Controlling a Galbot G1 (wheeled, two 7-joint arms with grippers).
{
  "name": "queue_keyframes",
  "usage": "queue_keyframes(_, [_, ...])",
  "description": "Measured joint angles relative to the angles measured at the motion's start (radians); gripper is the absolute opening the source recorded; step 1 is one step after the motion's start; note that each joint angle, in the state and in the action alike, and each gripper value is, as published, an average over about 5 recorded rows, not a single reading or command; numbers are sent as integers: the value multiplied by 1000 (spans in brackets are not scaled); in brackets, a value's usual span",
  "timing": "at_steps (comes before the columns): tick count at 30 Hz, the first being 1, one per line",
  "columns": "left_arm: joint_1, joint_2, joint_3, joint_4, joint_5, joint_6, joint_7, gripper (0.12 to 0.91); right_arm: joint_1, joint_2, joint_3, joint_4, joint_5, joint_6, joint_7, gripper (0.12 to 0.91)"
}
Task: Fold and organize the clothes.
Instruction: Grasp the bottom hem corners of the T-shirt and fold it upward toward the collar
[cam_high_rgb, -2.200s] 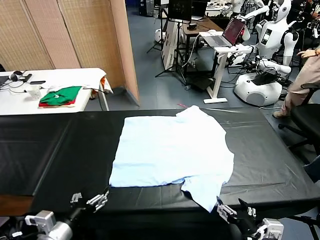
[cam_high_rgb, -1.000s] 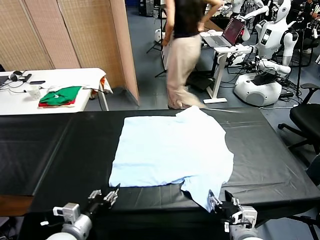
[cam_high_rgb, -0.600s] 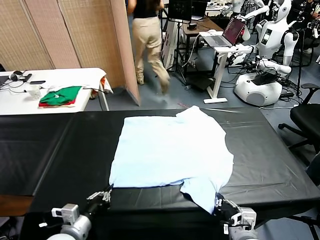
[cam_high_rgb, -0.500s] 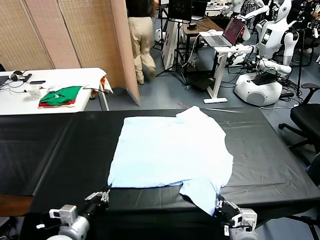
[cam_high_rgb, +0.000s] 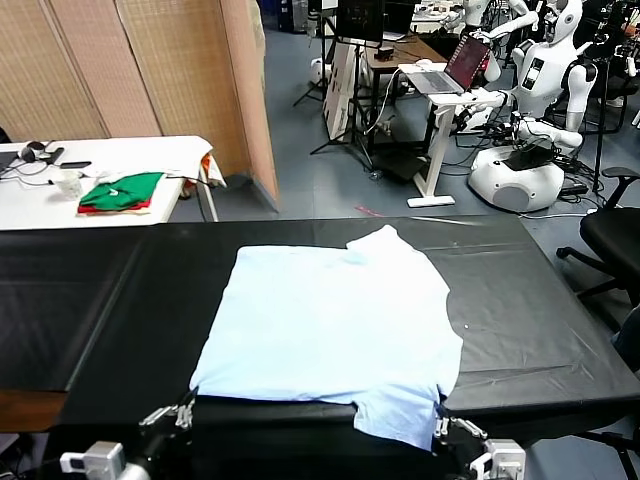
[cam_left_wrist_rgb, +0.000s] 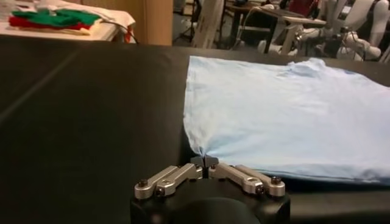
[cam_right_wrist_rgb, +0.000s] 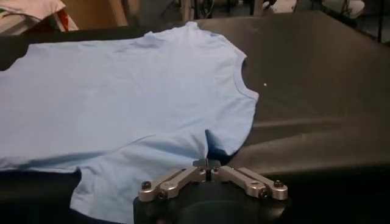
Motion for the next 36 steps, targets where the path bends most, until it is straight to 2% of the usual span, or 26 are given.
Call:
queue_keyframes(6, [-131, -27, 39, 52, 12, -18, 13, 155, 133, -25, -17, -85, 7, 33, -14, 141])
queue_keyframes(12, [-266, -14, 56, 110, 15, -22, 17, 155, 274, -39, -44, -202, 6, 64, -16, 141])
queue_keyframes(21, [-416, 7, 105, 231, 60, -28, 17, 155, 456, -69, -100, -362, 3, 62, -18, 141])
queue_keyframes(31, [-546, 18, 188, 371, 87, -26, 16, 155, 555, -75, -131, -473, 1, 59, -26, 141])
queue_keyframes(34, [-575, 19, 208, 404, 94, -26, 16, 155, 564, -70, -133, -483, 3, 48, -42, 170])
queue_keyframes(36, [-592, 19, 219, 423, 97, -25, 15, 155, 560, -68, -129, -479, 6, 30, -61, 249])
